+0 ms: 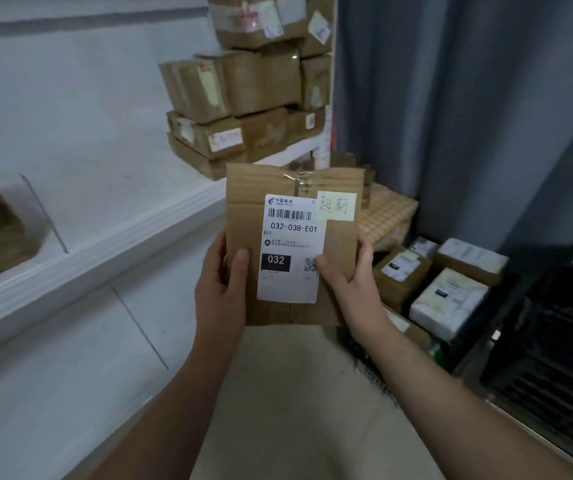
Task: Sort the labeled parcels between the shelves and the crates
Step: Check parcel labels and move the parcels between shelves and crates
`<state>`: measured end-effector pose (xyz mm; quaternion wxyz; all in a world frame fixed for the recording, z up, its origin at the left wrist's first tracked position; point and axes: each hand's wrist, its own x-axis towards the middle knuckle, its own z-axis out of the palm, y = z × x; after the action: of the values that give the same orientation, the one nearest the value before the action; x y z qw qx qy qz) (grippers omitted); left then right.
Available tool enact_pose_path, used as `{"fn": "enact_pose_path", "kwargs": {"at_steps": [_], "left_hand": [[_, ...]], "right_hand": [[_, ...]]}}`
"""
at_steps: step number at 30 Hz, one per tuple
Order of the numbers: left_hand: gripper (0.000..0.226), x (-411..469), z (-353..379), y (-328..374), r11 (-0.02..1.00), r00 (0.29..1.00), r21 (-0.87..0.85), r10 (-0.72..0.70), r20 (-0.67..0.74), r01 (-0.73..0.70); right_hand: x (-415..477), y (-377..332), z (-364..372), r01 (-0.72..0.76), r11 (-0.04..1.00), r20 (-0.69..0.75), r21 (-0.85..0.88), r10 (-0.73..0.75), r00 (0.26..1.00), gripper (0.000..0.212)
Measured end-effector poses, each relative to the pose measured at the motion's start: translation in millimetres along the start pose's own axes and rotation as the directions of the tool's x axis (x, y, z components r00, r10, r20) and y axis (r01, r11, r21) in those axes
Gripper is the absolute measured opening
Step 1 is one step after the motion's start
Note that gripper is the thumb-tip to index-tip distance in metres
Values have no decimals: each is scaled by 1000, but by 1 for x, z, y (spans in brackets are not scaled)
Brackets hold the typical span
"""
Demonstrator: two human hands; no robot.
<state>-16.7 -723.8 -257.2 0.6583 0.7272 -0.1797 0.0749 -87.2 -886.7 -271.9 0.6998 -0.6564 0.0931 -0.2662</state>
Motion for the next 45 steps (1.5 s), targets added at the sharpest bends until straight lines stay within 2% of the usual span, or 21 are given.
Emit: {"fn": "enact_pose_path", "kwargs": {"at_steps": [3, 6, 9, 15, 18, 21, 25, 30, 34, 37, 40, 45], "left_hand": [[38, -9, 48, -13, 998, 995, 53, -26, 93, 21], [39, -24, 104, -26, 992, 981, 95, -96, 167, 80], [38, -46, 162, -37, 981, 948, 91, -191, 253, 173], [41, -78, 259, -60, 928, 836, 132, -371, 404, 347], [37, -84, 291, -70, 894, 771, 176, -445, 457, 412], [24, -80, 318, -80, 869, 668, 222, -484, 566, 442], [46, -53, 356, -94, 866, 564, 331, -496, 659, 375], [42, 5, 409, -120, 897, 428, 389, -441, 789, 209], [44, 57, 458, -155, 875, 393, 454, -482, 783, 168], [45, 90, 492, -183, 863, 376, 488, -499, 781, 132], [51, 111, 520, -207, 859, 328, 502, -504, 799, 97], [56, 123, 539, -235, 841, 272, 537, -534, 801, 69]], "right_hand": [[-10, 13, -50, -90, 996, -51, -1, 89, 995, 77], [-18, 27, -107, -187, 982, -87, -7, 185, 979, 62], [-28, 37, -169, -300, 953, -102, -41, 294, 950, 71], [-41, 53, -275, -499, 861, -79, -94, 494, 866, 78], [-42, 69, -303, -561, 825, -186, -73, 541, 820, 84], [-35, 86, -323, -633, 771, -351, -68, 575, 739, 83], [-16, 107, -343, -682, 731, -473, -9, 598, 647, 76], [35, 127, -363, -672, 740, -548, 14, 568, 614, 75], [95, 147, -371, -672, 737, -613, -68, 501, 612, 79], [133, 168, -376, -706, 703, -671, -85, 484, 562, 79], [158, 189, -382, -754, 651, -711, -84, 491, 503, 81], [180, 213, -389, -807, 577, -727, -125, 501, 470, 83]]}}
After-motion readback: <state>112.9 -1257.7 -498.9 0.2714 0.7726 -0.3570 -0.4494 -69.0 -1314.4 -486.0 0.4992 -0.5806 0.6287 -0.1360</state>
